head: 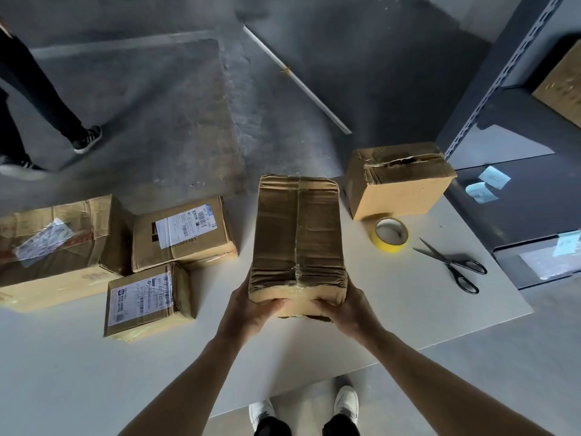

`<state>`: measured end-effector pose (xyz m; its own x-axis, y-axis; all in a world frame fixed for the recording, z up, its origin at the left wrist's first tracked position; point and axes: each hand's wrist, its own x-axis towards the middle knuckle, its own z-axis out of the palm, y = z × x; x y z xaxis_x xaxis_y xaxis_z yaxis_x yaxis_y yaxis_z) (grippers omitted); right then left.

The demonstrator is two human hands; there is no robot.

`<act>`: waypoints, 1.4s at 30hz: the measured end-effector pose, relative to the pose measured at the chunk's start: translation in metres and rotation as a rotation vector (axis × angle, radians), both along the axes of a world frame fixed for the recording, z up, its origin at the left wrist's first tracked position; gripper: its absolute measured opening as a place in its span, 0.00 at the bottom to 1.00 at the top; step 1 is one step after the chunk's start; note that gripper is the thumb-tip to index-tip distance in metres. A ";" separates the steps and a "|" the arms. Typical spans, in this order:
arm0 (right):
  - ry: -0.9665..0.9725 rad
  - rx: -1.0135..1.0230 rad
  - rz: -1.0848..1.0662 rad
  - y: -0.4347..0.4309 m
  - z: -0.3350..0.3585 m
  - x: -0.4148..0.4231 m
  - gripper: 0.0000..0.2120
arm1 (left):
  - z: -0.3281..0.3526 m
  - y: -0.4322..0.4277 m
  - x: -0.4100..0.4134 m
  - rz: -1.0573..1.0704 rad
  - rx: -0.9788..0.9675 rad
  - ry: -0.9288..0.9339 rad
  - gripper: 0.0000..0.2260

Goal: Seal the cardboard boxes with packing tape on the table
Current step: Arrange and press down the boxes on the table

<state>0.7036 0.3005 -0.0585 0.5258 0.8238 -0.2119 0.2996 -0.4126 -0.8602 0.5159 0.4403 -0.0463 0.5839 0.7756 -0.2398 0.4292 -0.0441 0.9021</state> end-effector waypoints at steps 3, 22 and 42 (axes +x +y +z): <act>-0.031 -0.027 -0.024 0.001 -0.001 -0.003 0.32 | 0.001 -0.002 0.003 0.028 0.034 0.016 0.20; -0.123 0.027 -0.015 0.003 0.008 -0.011 0.27 | 0.011 0.005 0.005 0.039 0.017 0.048 0.22; -0.230 0.259 0.181 0.009 0.051 0.008 0.56 | 0.077 0.044 0.006 -0.181 0.494 -0.014 0.36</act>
